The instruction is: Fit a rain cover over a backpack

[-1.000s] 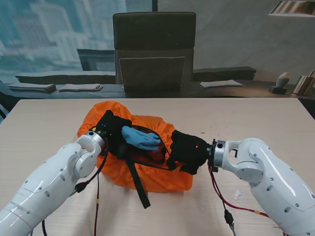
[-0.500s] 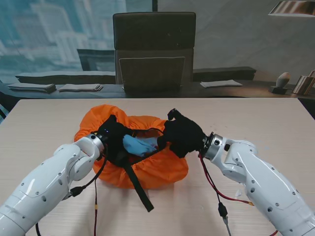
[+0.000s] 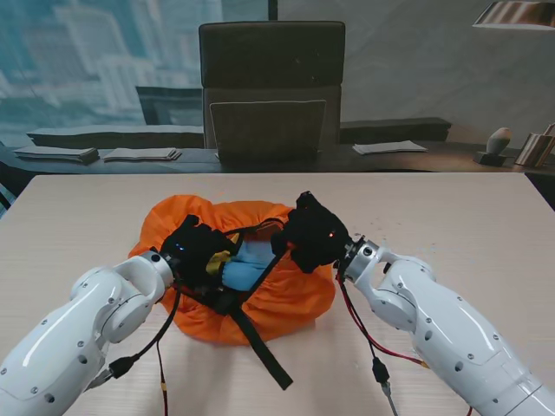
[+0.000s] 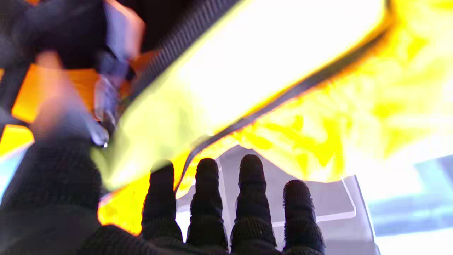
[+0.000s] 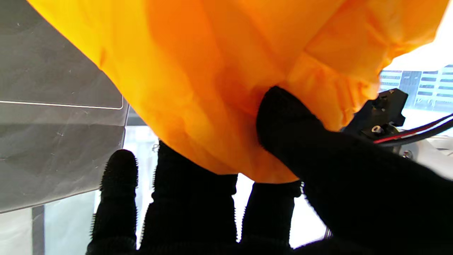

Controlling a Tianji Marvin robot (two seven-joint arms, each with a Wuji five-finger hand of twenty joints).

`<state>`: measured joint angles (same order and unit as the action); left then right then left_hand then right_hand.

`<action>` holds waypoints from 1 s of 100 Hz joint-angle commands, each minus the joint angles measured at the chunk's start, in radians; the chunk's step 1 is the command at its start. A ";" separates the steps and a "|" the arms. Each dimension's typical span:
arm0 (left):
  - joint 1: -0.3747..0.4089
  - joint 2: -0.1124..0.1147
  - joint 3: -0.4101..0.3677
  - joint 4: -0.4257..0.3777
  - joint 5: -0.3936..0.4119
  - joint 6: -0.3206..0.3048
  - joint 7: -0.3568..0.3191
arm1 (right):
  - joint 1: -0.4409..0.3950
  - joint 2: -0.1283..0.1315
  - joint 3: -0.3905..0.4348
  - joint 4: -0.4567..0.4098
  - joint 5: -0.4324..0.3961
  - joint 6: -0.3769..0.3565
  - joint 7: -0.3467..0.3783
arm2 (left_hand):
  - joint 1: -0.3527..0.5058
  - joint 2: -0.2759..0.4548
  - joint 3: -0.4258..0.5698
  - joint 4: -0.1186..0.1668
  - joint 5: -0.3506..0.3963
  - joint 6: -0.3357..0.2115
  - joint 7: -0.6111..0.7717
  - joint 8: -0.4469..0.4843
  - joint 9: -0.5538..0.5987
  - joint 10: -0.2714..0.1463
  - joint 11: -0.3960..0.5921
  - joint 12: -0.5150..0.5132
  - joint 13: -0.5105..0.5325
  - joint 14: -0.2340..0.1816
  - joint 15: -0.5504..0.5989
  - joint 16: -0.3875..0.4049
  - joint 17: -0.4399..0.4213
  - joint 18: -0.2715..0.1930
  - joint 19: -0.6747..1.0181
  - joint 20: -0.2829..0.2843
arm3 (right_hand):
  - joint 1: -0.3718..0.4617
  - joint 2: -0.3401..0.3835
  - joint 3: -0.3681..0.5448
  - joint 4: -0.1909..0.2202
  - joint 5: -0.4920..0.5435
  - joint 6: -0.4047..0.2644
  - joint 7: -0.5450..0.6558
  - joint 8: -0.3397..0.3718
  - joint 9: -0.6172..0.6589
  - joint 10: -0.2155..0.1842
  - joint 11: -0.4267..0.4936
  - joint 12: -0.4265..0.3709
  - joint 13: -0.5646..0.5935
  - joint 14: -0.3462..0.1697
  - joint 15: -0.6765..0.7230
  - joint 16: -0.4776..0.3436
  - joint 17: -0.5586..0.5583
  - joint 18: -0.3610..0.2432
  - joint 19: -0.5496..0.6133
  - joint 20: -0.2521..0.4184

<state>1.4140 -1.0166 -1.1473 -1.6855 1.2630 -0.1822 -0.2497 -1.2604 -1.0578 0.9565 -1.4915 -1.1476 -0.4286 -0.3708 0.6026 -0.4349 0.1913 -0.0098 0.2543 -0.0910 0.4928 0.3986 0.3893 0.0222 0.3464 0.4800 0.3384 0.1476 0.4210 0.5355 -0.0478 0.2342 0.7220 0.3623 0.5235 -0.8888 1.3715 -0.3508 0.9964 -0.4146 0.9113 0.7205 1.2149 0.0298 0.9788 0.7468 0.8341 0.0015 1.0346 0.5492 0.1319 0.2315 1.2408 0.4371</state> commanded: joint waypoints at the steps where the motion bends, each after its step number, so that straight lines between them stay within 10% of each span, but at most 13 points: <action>1: 0.026 0.004 -0.016 -0.012 0.041 -0.012 0.090 | -0.022 -0.002 0.008 -0.001 0.006 -0.007 0.033 | 0.020 0.015 0.012 -0.023 -0.048 0.002 -0.001 -0.017 -0.056 0.020 -0.006 -0.024 -0.037 -0.005 -0.027 -0.022 -0.021 -0.003 -0.013 -0.003 | -0.008 0.007 0.073 -0.004 0.054 0.000 0.076 -0.003 0.017 0.065 0.007 0.013 0.037 -0.011 0.024 0.000 -0.006 0.019 0.021 0.010; 13: 0.099 -0.004 -0.058 -0.085 0.035 0.029 0.088 | -0.046 -0.009 0.030 -0.012 0.031 -0.007 0.027 | 0.005 -0.035 0.203 -0.038 -0.050 -0.031 0.131 0.055 -0.096 0.026 0.007 -0.029 -0.068 0.001 -0.023 -0.034 -0.024 0.003 -0.048 -0.025 | -0.004 0.005 0.076 -0.003 0.054 0.009 0.083 -0.006 0.024 0.073 0.011 0.014 0.049 -0.004 0.028 0.004 -0.001 0.022 0.023 0.011; 19: 0.112 -0.010 -0.060 -0.078 0.004 0.017 0.170 | -0.045 -0.010 0.030 -0.007 0.031 -0.001 0.021 | 0.017 -0.073 0.349 -0.039 -0.020 -0.214 0.334 0.277 -0.056 0.003 0.049 0.009 -0.038 -0.002 0.019 -0.005 -0.025 -0.003 -0.005 -0.004 | -0.005 0.006 0.076 -0.003 0.053 0.008 0.083 -0.007 0.024 0.072 0.011 0.014 0.050 -0.005 0.027 0.005 -0.001 0.022 0.023 0.010; 28: 0.118 -0.011 -0.059 -0.066 -0.069 -0.099 0.193 | -0.047 -0.016 0.030 0.000 0.056 0.020 0.023 | 0.077 -0.132 0.395 -0.087 0.197 -0.321 0.410 0.445 -0.012 -0.034 0.064 0.013 -0.020 -0.020 0.035 -0.007 -0.026 -0.006 -0.009 -0.008 | -0.002 0.002 0.078 -0.003 0.052 0.016 0.087 -0.007 0.023 0.078 0.012 0.017 0.048 0.000 0.027 0.006 -0.001 0.022 0.023 0.010; 48: 0.096 -0.010 -0.004 -0.004 -0.165 -0.195 0.197 | -0.022 -0.019 0.001 0.033 0.062 0.051 0.010 | 0.100 -0.171 0.400 -0.106 0.305 -0.376 0.321 0.342 -0.034 -0.053 0.069 0.003 -0.049 -0.033 0.039 -0.014 -0.024 -0.013 -0.042 -0.024 | 0.004 0.000 0.077 -0.002 0.048 0.029 0.091 -0.011 0.018 0.088 0.015 0.022 0.045 0.005 0.032 0.009 0.000 0.022 0.023 0.010; 74: 0.057 0.021 0.047 -0.035 -0.291 -0.201 -0.127 | -0.009 -0.019 -0.008 0.050 0.050 0.062 -0.011 | -0.037 -0.202 0.383 -0.085 0.196 -0.292 0.212 0.134 -0.195 -0.037 -0.093 -0.096 -0.227 -0.029 -0.098 -0.091 -0.020 -0.017 -0.310 -0.104 | 0.004 -0.001 0.077 -0.002 0.047 0.028 0.094 -0.014 0.017 0.089 0.016 0.022 0.045 0.006 0.032 0.008 0.005 0.020 0.027 0.012; 100: 0.012 0.028 0.121 0.010 -0.210 -0.226 -0.105 | -0.006 -0.023 -0.009 0.061 0.061 0.072 -0.022 | -0.133 -0.248 0.432 -0.122 0.163 -0.279 0.153 0.087 -0.232 -0.021 -0.213 -0.136 -0.266 -0.017 -0.216 -0.156 -0.024 -0.010 -0.381 -0.040 | 0.006 -0.002 0.078 -0.002 0.046 0.034 0.097 -0.017 0.015 0.092 0.020 0.023 0.045 0.008 0.036 0.008 0.006 0.020 0.030 0.013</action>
<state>1.4322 -0.9844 -1.0296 -1.6835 1.0759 -0.3988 -0.3106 -1.2679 -1.0777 0.9460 -1.4324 -1.0787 -0.3564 -0.3952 0.5163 -0.6360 0.5827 -0.0933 0.4386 -0.3690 0.6573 0.5064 0.2109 -0.0129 0.1650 0.3617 0.1102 0.1185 0.2539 0.3982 -0.0538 0.2220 0.3921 0.3115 0.5243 -0.8954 1.3810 -0.3473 0.9964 -0.3916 0.9260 0.7055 1.2206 0.0519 0.9805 0.7511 0.8432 0.0256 1.0437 0.5492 0.1410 0.2373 1.2491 0.4371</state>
